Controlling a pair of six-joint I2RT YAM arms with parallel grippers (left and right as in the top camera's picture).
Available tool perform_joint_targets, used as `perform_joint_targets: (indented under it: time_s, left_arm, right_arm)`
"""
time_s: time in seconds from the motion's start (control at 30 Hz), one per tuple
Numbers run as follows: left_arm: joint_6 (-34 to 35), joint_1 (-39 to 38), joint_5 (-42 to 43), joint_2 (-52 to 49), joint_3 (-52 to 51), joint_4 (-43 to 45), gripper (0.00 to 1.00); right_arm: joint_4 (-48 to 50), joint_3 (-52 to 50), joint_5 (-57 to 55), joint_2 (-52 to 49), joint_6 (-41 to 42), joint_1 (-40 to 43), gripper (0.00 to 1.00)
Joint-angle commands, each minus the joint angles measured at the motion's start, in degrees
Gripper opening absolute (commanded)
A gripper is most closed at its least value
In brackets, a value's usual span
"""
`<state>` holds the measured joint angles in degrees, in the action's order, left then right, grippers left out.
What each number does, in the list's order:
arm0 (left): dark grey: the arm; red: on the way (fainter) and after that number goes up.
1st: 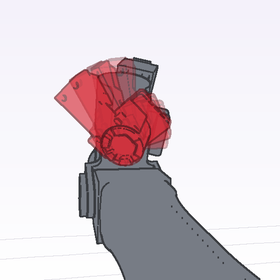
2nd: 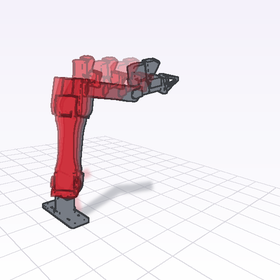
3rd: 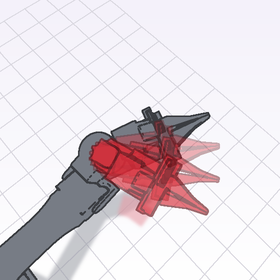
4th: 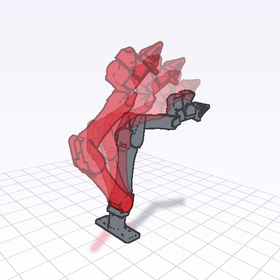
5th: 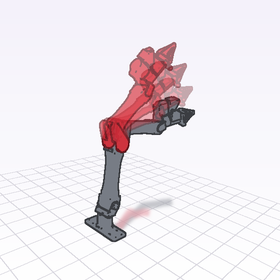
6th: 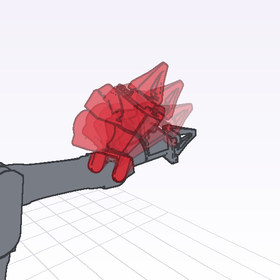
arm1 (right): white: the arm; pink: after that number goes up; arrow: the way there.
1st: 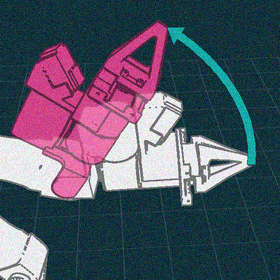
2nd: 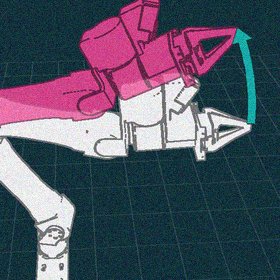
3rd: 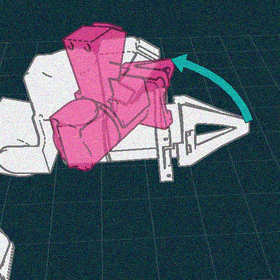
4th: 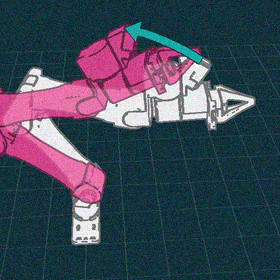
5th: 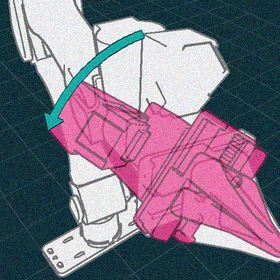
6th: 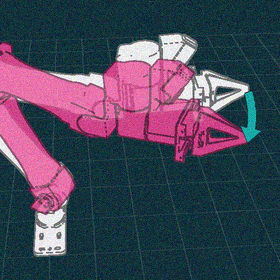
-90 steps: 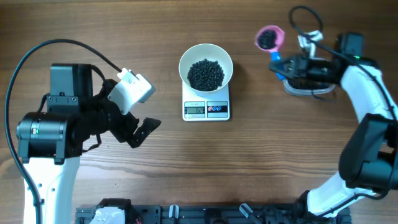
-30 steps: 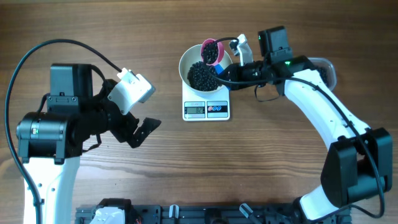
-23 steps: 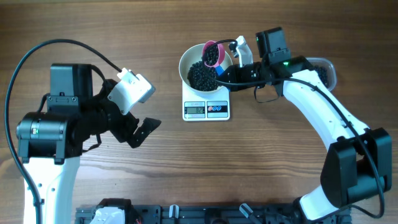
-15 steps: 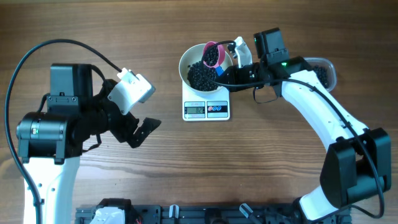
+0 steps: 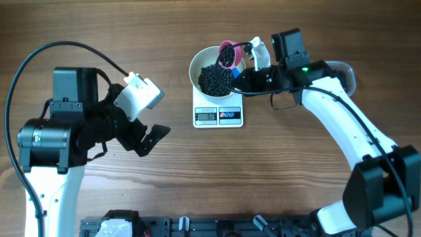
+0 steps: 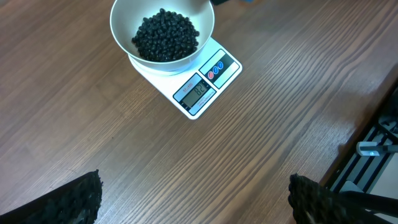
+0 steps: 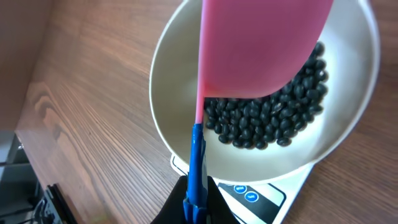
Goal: Scoop item into bowl and weigh 150g on scale
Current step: 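Tilt the scoop with the right gripper to pour beans into the bowl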
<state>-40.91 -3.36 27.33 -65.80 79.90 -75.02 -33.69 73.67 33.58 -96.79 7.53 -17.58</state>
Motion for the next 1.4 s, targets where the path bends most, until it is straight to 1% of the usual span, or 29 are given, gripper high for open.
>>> perform_joint_targets:
  time_s: [0.0, 0.1, 0.2, 0.33, 0.5, 0.67, 0.93, 1.13, 1.37]
  left_arm:
    - [-0.68, 0.37, 0.48, -0.22, 1.11, -0.07, 1.00]
    - [-0.68, 0.37, 0.48, -0.22, 1.11, -0.04, 1.00]
    - [-0.68, 0.37, 0.48, -0.22, 1.11, -0.04, 1.00]
    - [-0.68, 0.37, 0.48, -0.22, 1.11, -0.04, 1.00]
    - [-0.66, 0.37, 0.48, -0.22, 1.11, -0.04, 1.00]
    - [-0.68, 0.37, 0.48, -0.22, 1.11, -0.04, 1.00]
    - [-0.68, 0.37, 0.48, -0.22, 1.11, -0.04, 1.00]
    - [-0.68, 0.37, 0.48, -0.22, 1.11, -0.04, 1.00]
    - [-0.68, 0.37, 0.48, -0.22, 1.11, -0.04, 1.00]
  right_arm:
    - [-0.15, 1.51, -2.56, 2.75, 0.15, -0.26, 0.04]
    - [-0.44, 1.51, -2.95, 2.80, 0.15, -0.26, 0.04]
    - [-1.03, 1.51, -6.03, 2.84, -0.15, -0.98, 0.04]
    - [-1.20, 1.51, -8.22, 2.84, -1.97, -2.80, 0.05]
    - [-2.45, 1.51, -15.06, 2.84, -3.21, -5.40, 0.04]
    - [-4.81, 1.51, -22.49, 2.84, -6.69, -7.65, 0.04]
    - [-4.81, 1.51, -23.47, 2.84, -8.20, -7.96, 0.04]
    - [-6.93, 1.51, -23.98, 2.89, -12.52, -7.98, 0.04]
    - [-6.97, 1.51, -25.07, 2.89, -13.60, -7.96, 0.04]
